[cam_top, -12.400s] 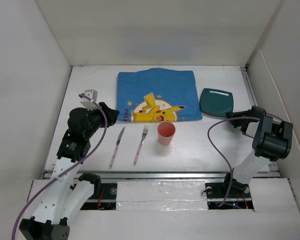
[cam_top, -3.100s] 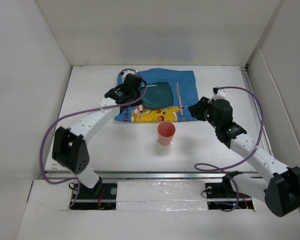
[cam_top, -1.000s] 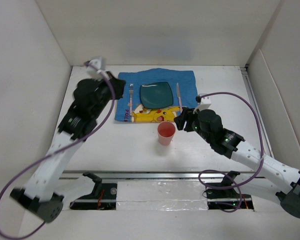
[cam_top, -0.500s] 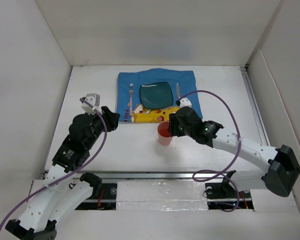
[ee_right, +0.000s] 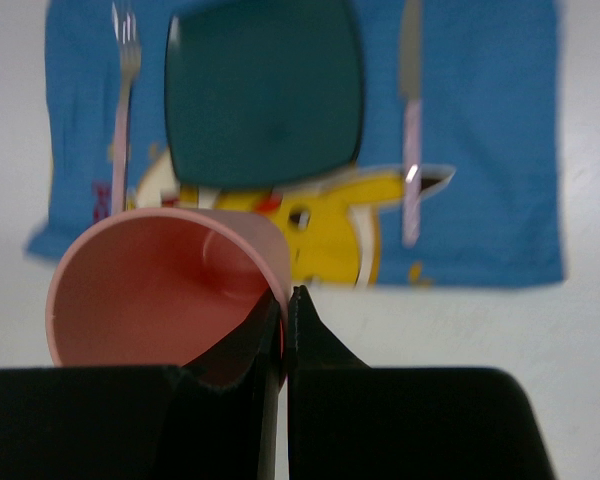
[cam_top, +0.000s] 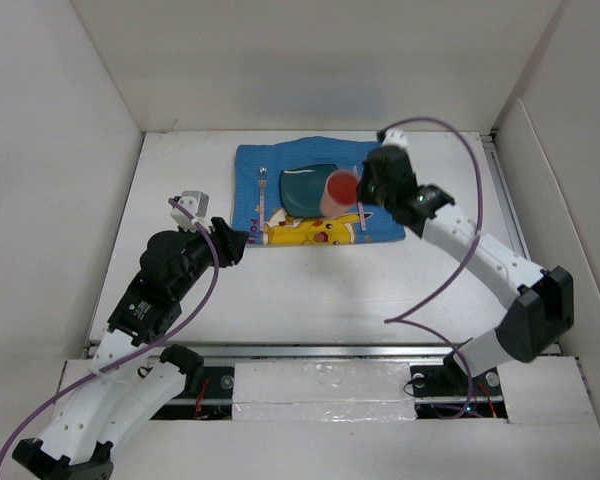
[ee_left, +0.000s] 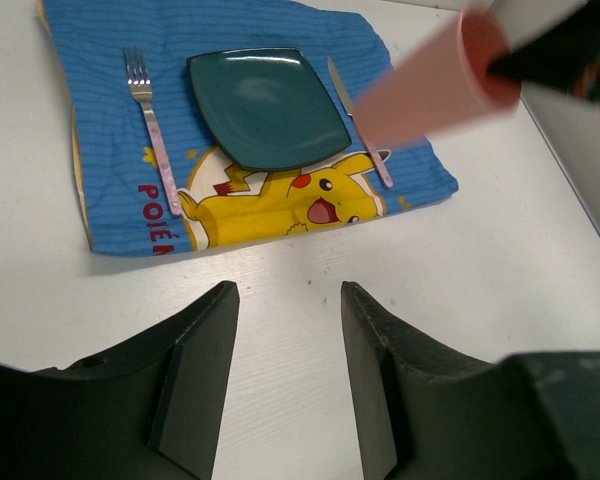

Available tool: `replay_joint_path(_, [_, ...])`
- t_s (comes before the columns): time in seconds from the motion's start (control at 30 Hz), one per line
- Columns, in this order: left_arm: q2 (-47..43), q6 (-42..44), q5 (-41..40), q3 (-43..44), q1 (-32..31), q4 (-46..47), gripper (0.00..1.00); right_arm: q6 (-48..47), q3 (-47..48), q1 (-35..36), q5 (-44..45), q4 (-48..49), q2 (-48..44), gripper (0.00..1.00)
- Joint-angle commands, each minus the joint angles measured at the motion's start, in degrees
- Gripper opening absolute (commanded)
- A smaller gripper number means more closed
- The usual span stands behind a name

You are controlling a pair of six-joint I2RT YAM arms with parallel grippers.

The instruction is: Set the dinner table for one person

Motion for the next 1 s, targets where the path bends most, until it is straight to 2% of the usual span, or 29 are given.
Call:
replay_joint_path(0.0, [-1.9,0.7,2.2,-0.2,0.5,3.3,0.42,-4.1,14.6,-8.1,0.5,2.8,9.1,0.00])
replay_joint_path(0.13, [-3.1,0.7,1.6,-0.4,0.5,3.1,0.49,-5.2,31.8,-14.6,-3.1,0.4,23.3,0.00])
replay_joint_path(0.17, [-3.1,0.7,1.6,-0.3,0.5,3.1,0.49,-5.1,36.1,-16.4,-3.3,-2.6,26.5,0.00])
replay_joint_path(0.2, [-3.5,0.8,1.4,-0.3,0.5,3.1,0.50,-5.0,45.4,-17.2,-3.3,-4.7,29.7,0.00])
replay_joint_path(0.23, [-3.6,0.9,1.2,-0.3,0.5,3.0,0.50,-5.0,50.1,-17.9,-3.1,-6.8,36.3,0.00])
replay_joint_path(0.37, [-3.7,1.0,0.6,-0.3,0.0,2.7,0.50,-5.3,68.9,-20.4,-2.1,-15.9,48.4,0.00])
replay_joint_path(0.43, [-3.6,0.9,0.5,-0.2,0.0,2.7,0.50,-5.2,71.0,-22.0,-3.5,-15.9,50.2,0.00])
replay_joint_path(0.6, [-3.1,1.0,0.5,-0.3,0.0,2.7,0.50,-4.8,68.2,-24.4,-5.8,-12.2,51.7,0.00])
replay_joint_path(0.97, [-0.7,1.0,0.2,0.0,0.0,2.9,0.50,-6.3,68.2,-24.9,-3.5,-12.1,56.5,0.00])
